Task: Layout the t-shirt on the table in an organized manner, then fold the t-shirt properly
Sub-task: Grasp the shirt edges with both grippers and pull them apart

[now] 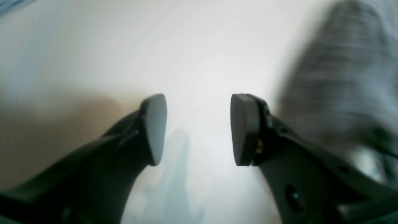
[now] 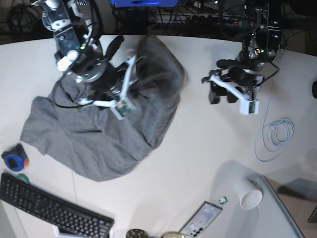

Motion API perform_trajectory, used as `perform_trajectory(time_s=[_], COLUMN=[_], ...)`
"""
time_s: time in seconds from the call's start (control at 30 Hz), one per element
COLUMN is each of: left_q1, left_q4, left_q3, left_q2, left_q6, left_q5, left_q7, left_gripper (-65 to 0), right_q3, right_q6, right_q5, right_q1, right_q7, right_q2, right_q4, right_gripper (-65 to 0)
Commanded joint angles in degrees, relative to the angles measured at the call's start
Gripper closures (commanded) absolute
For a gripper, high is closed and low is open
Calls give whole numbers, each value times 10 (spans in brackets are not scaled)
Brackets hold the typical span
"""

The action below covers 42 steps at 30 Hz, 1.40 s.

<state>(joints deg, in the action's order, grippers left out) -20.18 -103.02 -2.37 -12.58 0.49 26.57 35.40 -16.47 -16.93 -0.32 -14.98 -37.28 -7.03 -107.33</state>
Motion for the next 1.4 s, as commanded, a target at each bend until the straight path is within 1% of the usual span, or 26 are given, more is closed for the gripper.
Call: perform_trajectory(time_s=[0.0, 0.1, 0.2, 0.27, 0.3, 0.33, 0.4, 0.43, 0.5, 0.53, 0.67, 0.73, 0.83, 0.87, 0.93, 1.0, 1.07, 1.13, 1.2, 1.27, 1.37], left_q1=[16, 57, 102, 135, 148, 160, 177, 181, 186, 186, 196, 199, 201, 202, 209, 216, 219, 224, 228, 225, 210], left_q4=[-18, -17, 26, 91, 123, 156, 217, 241, 285, 304, 354, 361, 358, 358, 358, 360, 358, 358, 350, 323, 277], left_q3=[22, 104, 183, 233, 250, 267, 288, 288, 286, 286, 286, 286, 286, 285, 285, 285, 285, 285, 285, 283, 233], left_q2=[-4, 16, 37, 46, 48, 52, 55, 55, 51, 45, 10, -12, -43, -52, -71, -81, -94, -102, -104, -104, -101], left_q6=[-2, -2, -1, 1, 1, 1, 2, 2, 2, 2, 2, 2, 2, 2, 2, 2, 2, 2, 2, 2, 2], left_q5=[3, 3, -2, -2, -2, -2, -2, -2, -2, -2, -2, -2, -1, -1, -1, -1, -1, 0, 3, 3, 3], left_q7=[-13, -13, -13, -13, -13, -13, -13, -13, -15, -16, -16, -16, -16, -16, -16, -15, -15, -14, -13, -13, -5], left_gripper=[-321, -329, -321, -318, -301, -267, -160, -109, -12, 0, 0, 0, 0, 0, 0, 0, 0, 0, 0, 0, 0], right_q3=[55, 208, 352, 420, 438, 451, 460, 461, 462, 461, 458, 458, 457, 457, 457, 457, 457, 457, 457, 457, 457], right_q6=[3, 1, 0, -2, -9, -25, -72, -89, -113, -118, -118, -118, -118, -118, -117, -117, -117, -117, -117, -120, -121], right_q5=[4, 4, 4, 4, 4, 4, 4, 4, 4, 3, 1, 1, 1, 1, 0, 0, 0, 0, 0, 0, 1], right_q1=[-1, 3, 44, 89, 108, 127, 152, 162, 180, 188, 220, 235, 252, 260, 268, 282, 294, 308, 309, 308, 280], right_q7=[12, 15, 15, 16, 16, 16, 16, 16, 16, 16, 16, 17, 21, 32, 73, 109, 134, 148, 162, 172, 171], right_q2=[5, 29, 54, 58, 58, 51, 32, 28, 23, 23, 22, 21, 4, 2, -16, -30, -50, -59, -63, -64, -59], right_q4=[-13, 3, 53, 113, 144, 175, 226, 243, 268, 278, 336, 377, 441, 466, 523, 574, 627, 655, 655, 624, 533], right_gripper=[-213, -215, -215, -210, -210, -209, -207, -207, -207, -207, -207, -207, -207, -207, -207, -207, -207, -207, -207, -207, -207])
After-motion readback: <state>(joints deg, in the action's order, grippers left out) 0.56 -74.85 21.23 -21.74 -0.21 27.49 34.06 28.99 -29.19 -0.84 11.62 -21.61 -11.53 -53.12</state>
